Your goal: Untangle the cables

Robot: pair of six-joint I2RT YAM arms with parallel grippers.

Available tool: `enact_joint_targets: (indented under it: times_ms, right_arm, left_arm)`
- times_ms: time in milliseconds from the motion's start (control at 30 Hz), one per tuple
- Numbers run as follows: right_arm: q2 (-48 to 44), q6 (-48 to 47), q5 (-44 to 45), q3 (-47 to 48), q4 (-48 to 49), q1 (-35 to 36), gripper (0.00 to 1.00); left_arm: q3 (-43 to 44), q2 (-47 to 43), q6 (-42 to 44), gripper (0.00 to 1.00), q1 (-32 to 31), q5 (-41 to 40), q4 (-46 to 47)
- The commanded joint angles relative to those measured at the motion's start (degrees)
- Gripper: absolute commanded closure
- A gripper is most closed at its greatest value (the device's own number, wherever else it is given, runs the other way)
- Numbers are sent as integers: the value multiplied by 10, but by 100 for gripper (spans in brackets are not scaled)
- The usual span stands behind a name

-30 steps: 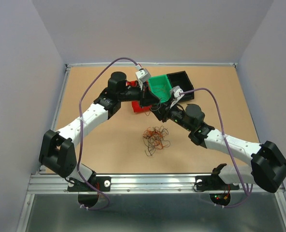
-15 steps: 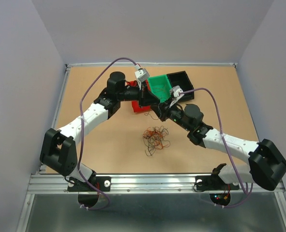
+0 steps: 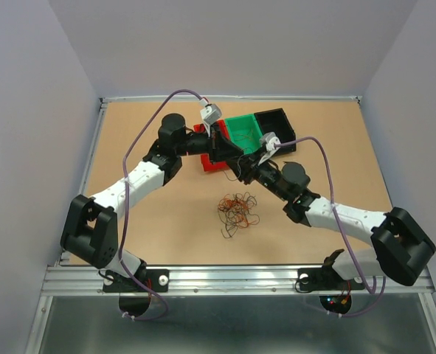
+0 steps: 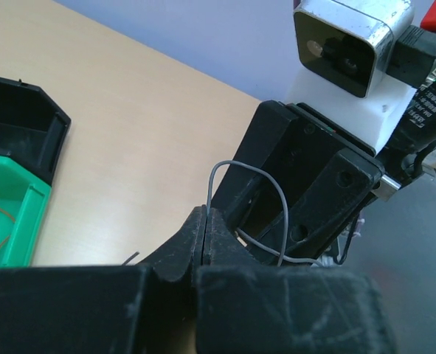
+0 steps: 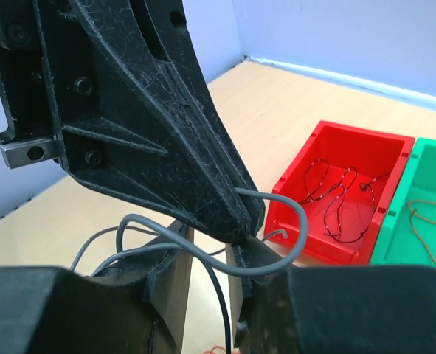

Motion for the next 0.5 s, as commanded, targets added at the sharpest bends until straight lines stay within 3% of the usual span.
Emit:
enact_joint_targets:
  times_ms: [0,233,300,333,400,467]
  right_arm:
    - [10,-8,-1,-10,114,2,70]
    - [33,-1,3,-27,197,1,71]
    - [39,3,7,-37,231,1,79]
    - [40,5,13,-41,242,1,89]
    - [40,11,36,-52,264,1,99]
    - [36,12,37,-58,268,1,99]
  left_arm:
    - [-21,-12,-54,100,-4,44,72]
    - [-49,-24,-104,100,0,40,150]
    - [-65,-25,-131,100,4,40,194]
    - [-77,-27,-142,100,5,40,209]
    - [-85,-32,-157,100,9,36,230]
    - [-92,-38,-153,100,11,27,233]
